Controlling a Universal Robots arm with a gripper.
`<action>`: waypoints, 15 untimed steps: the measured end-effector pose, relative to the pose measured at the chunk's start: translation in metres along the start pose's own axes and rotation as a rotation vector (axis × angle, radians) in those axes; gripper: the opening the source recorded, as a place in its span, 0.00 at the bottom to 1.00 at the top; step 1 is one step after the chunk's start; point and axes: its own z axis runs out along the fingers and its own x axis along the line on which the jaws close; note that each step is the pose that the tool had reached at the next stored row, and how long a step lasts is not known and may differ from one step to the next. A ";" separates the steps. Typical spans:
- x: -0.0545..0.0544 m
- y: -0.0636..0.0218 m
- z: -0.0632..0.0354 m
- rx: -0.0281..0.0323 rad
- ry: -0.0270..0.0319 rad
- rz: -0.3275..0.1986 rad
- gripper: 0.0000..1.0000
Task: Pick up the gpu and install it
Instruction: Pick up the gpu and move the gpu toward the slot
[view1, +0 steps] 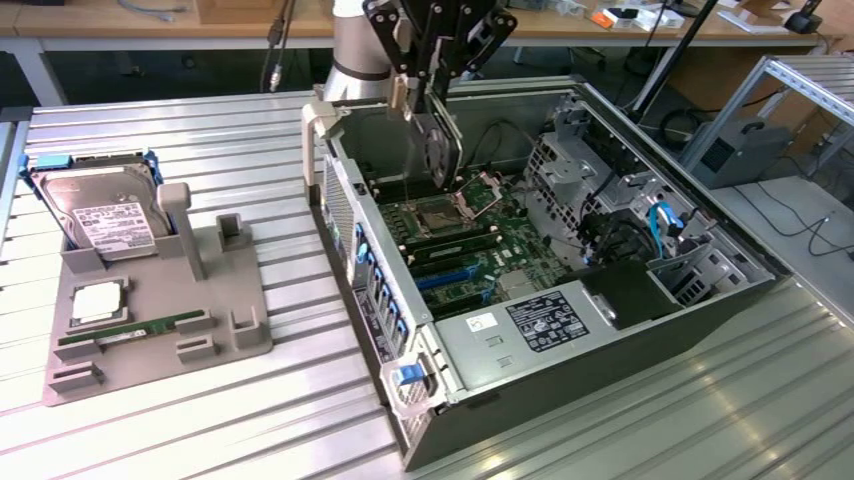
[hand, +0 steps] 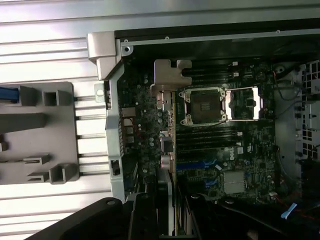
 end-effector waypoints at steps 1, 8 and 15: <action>-0.003 0.0003 0.0003 0.0003 0.0000 0.000 0.27; -0.030 0.0022 0.0026 0.0028 -0.0002 0.000 0.27; -0.051 0.0037 0.0040 0.0055 -0.0004 0.000 0.27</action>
